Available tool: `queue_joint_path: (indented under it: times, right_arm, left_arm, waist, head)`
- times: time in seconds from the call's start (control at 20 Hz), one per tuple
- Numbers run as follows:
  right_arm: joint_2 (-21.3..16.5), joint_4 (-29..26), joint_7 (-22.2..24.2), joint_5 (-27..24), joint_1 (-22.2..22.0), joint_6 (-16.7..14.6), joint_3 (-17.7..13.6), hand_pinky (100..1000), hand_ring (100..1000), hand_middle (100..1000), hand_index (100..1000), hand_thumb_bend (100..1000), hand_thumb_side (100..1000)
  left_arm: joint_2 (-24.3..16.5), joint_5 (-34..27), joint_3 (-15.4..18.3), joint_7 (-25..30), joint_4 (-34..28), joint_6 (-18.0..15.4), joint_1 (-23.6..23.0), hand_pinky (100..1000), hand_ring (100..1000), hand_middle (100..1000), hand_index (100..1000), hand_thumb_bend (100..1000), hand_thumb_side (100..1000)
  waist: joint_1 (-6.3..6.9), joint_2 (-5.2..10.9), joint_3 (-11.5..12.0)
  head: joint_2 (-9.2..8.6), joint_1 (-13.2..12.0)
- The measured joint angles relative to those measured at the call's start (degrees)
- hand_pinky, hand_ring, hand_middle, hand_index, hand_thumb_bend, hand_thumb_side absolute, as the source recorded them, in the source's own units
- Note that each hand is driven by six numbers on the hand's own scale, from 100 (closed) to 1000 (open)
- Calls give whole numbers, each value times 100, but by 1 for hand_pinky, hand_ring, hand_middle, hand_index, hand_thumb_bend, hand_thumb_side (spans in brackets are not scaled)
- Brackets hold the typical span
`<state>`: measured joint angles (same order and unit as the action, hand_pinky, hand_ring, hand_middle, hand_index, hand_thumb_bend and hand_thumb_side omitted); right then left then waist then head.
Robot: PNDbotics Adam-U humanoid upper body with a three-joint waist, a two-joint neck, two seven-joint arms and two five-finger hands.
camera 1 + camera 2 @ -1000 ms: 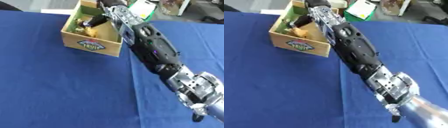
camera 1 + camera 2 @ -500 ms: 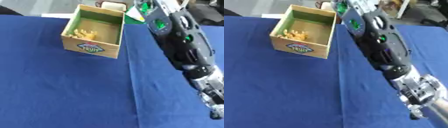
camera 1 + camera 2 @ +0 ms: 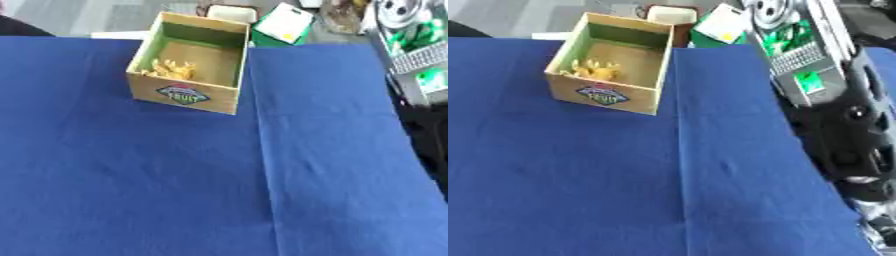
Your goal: Pick up objects on the table and place them in the box.
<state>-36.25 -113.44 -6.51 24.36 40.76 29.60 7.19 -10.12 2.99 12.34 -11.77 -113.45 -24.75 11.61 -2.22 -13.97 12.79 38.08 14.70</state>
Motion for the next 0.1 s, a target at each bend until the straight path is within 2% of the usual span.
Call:
queue_joint_path:
  times: [0.1]
  right_arm:
    - [-1, -1, -514, -589, -259, -390, -15, 897, 776, 820, 923, 100, 970]
  left_arm:
    - [-1, 0, 14, -10, 0, -7, 0, 448, 444, 482, 657, 100, 558]
  waist:
    - [-1, 3, -23]
  head:
    - [15, -36]
